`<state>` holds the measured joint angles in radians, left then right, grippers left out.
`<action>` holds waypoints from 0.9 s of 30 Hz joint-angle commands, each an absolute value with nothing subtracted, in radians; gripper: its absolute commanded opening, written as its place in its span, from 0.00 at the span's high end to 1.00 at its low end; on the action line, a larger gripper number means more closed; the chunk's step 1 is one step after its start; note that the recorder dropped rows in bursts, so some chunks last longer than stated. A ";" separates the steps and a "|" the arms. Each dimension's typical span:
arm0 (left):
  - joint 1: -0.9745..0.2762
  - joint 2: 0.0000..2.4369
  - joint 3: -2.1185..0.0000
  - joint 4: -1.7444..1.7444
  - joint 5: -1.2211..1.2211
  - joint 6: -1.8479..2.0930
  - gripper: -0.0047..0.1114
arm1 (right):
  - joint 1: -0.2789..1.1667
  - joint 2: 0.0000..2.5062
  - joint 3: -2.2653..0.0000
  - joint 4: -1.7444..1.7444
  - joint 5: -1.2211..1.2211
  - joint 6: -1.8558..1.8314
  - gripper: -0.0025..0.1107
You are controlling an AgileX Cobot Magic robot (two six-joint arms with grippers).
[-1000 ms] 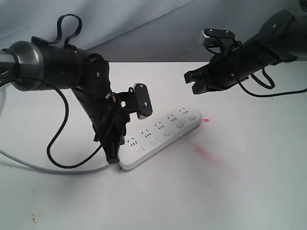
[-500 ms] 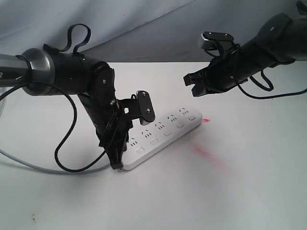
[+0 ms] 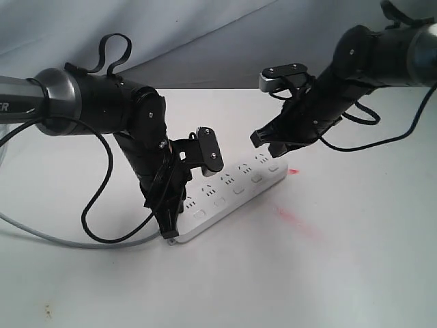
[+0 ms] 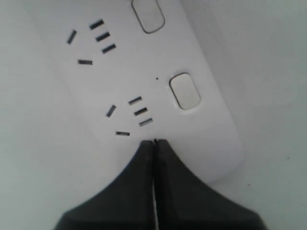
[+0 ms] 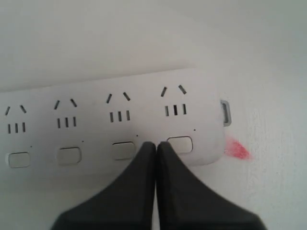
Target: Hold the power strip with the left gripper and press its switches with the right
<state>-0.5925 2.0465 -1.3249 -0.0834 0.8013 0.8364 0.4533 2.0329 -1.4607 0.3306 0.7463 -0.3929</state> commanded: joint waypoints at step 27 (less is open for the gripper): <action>-0.598 2.081 -1.316 -0.092 0.859 0.831 0.96 | 0.477 2.149 -1.503 0.188 0.692 -0.259 0.98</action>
